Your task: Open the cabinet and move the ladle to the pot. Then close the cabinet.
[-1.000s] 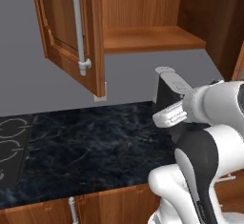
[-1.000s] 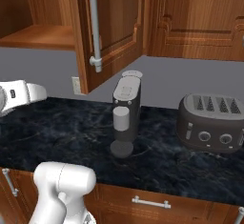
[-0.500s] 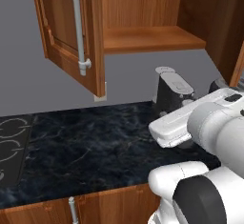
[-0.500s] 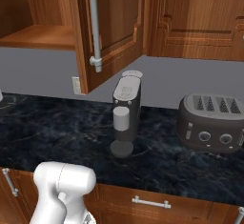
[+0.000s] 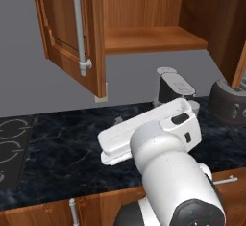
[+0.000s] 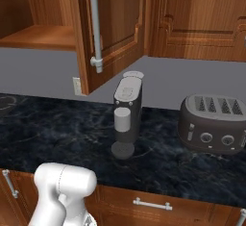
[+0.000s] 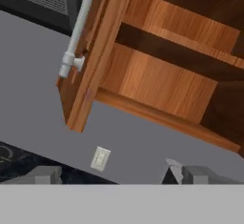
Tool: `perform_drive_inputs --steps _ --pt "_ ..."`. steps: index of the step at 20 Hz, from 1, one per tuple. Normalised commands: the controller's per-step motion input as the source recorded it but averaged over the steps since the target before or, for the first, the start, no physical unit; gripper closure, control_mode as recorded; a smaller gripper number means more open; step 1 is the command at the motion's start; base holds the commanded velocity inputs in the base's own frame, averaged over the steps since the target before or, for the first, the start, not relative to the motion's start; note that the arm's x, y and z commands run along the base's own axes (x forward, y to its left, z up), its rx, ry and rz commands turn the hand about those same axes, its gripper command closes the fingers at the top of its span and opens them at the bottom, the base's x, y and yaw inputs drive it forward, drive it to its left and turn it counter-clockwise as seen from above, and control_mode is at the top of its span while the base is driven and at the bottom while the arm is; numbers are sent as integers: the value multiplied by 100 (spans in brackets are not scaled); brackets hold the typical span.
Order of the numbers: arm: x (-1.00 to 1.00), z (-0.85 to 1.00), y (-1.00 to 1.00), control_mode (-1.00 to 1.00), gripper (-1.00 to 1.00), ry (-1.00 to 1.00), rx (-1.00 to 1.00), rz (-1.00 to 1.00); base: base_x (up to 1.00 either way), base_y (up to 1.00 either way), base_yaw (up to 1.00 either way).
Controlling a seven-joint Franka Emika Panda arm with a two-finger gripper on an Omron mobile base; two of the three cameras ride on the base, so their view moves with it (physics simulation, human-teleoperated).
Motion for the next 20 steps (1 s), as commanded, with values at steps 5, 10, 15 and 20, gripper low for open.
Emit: perform_drive_inputs --steps 5,10,15,20 --pt "59 0 69 -100 -100 -15 0 -3 0 0 0" --pt "66 0 66 -100 -100 -13 0 -2 0 0 0" --pt "10 -1 75 -100 -100 -18 0 -3 0 0 0" --pt "24 0 43 -100 -100 -9 0 -7 0 0 0"
